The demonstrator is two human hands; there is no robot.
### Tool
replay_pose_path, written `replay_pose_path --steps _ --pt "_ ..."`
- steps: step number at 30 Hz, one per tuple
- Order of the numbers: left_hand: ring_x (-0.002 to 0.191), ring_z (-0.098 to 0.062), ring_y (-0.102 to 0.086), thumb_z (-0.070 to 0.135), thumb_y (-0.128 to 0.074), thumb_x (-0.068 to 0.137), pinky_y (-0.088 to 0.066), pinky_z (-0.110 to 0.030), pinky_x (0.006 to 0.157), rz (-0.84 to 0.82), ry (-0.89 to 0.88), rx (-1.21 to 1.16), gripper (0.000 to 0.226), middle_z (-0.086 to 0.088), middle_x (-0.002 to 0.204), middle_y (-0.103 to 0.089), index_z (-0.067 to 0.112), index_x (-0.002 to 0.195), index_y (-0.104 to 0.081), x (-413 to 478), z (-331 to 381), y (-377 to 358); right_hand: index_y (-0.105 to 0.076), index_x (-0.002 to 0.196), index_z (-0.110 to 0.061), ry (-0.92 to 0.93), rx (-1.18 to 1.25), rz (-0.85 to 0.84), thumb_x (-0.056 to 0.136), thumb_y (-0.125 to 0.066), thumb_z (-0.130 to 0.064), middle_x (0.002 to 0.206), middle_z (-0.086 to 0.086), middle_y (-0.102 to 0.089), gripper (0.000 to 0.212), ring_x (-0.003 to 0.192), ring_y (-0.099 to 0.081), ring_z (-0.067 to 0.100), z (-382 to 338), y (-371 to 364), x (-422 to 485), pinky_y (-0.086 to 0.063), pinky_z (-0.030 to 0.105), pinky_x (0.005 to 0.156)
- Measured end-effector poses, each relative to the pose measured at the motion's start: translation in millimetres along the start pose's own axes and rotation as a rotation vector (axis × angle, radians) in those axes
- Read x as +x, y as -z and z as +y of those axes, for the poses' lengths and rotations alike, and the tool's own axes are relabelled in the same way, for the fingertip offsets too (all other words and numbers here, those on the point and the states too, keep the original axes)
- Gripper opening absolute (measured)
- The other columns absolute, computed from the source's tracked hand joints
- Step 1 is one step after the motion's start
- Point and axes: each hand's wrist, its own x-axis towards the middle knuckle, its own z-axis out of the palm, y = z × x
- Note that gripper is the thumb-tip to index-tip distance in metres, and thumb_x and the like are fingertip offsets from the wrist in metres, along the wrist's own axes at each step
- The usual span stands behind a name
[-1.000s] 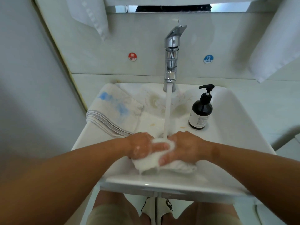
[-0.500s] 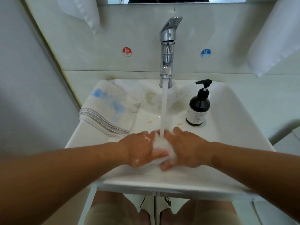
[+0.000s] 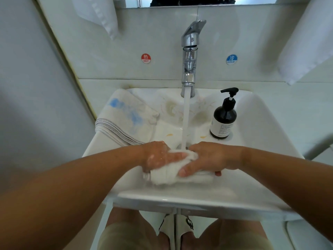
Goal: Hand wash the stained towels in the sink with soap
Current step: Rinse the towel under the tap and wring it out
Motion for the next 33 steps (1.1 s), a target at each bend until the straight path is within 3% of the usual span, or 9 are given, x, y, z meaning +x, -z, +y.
replay_pose_path --steps 4,6,9,14,18,23,27,31,33 --pt "0.108 -0.023 -0.058 0.083 -0.019 0.087 -0.044 -0.036 0.098 0.155 -0.017 0.085 0.075 -0.003 0.118 -0.064 0.026 0.105 -0.063 -6 -4 10 -0.055 0.119 -0.026 -0.007 -0.299 0.203 0.071 -0.062 -0.085 0.102 -0.004 -0.063 0.077 0.084 -0.071 0.018 -4 0 -8 -0.059 0.036 0.066" --pt "0.121 -0.026 -0.055 0.084 -0.013 0.085 -0.041 -0.039 0.105 0.134 -0.121 0.018 0.089 -0.005 0.131 -0.059 0.020 0.130 -0.055 -15 -7 8 -0.047 0.134 -0.030 0.133 -0.450 0.234 0.081 -0.049 -0.085 0.111 -0.006 -0.060 0.076 0.105 -0.063 0.019 1 -5 -11 -0.051 0.035 0.087" --pt "0.121 -0.025 -0.055 0.095 -0.019 0.078 -0.044 -0.045 0.105 0.132 -0.133 0.138 0.102 -0.005 0.139 -0.054 0.025 0.149 -0.033 -20 -2 -13 -0.017 0.153 -0.038 0.173 -0.509 0.121 0.074 -0.065 -0.079 0.144 -0.002 -0.043 0.102 0.130 -0.046 0.022 4 -19 -11 -0.042 0.041 0.109" --pt "0.123 -0.028 -0.052 0.053 -0.030 0.105 -0.048 -0.042 0.099 0.213 -0.220 0.507 0.053 -0.008 0.143 -0.042 0.030 0.153 -0.029 -8 8 -13 -0.037 0.138 -0.031 0.116 -0.610 0.195 0.064 -0.062 -0.090 0.118 0.001 -0.055 0.098 0.101 -0.060 0.023 4 -23 15 -0.054 0.043 0.090" --pt "0.077 -0.027 -0.054 0.024 -0.042 0.100 -0.054 -0.038 0.070 0.310 -0.126 0.485 0.042 -0.011 0.118 -0.054 0.032 0.142 -0.041 0 0 -18 -0.051 0.118 -0.036 0.120 -0.539 0.233 0.061 -0.053 -0.096 0.106 -0.005 -0.063 0.083 0.093 -0.063 0.021 4 -18 18 -0.056 0.041 0.084" --pt "0.096 -0.035 -0.059 0.056 -0.025 0.103 -0.048 -0.038 0.082 0.264 -0.167 0.450 0.044 -0.013 0.113 -0.054 0.046 0.146 -0.030 5 4 -7 -0.052 0.087 -0.033 0.078 -0.385 0.258 0.067 -0.073 -0.079 0.083 -0.013 -0.059 0.054 0.080 -0.062 0.015 -4 -12 9 -0.052 0.033 0.069" --pt "0.091 -0.023 -0.055 0.101 -0.017 0.061 -0.041 -0.033 0.083 0.126 0.049 0.061 0.101 -0.002 0.095 -0.056 0.025 0.107 -0.066 8 -2 -5 -0.051 0.142 -0.024 -0.052 -0.013 0.078 0.059 -0.079 -0.079 0.117 0.000 -0.060 0.104 0.087 -0.069 0.016 -1 -5 8 -0.056 0.030 0.050" --pt "0.112 -0.024 -0.056 0.076 -0.034 0.092 -0.042 -0.033 0.094 0.301 0.045 -0.074 0.068 -0.005 0.128 -0.064 0.026 0.133 -0.054 2 -9 2 -0.043 0.144 -0.029 0.016 -0.450 0.304 0.073 -0.046 -0.092 0.129 0.005 -0.053 0.094 0.116 -0.057 0.025 4 -2 6 -0.050 0.039 0.095" --pt "0.128 -0.025 -0.052 0.072 -0.033 0.095 -0.040 -0.035 0.106 0.238 -0.085 -0.116 0.070 -0.006 0.145 -0.054 0.028 0.149 -0.040 -5 -9 0 -0.034 0.150 -0.031 0.097 -0.453 0.222 0.080 -0.043 -0.086 0.138 0.005 -0.051 0.089 0.125 -0.051 0.026 7 -7 2 -0.042 0.041 0.106"
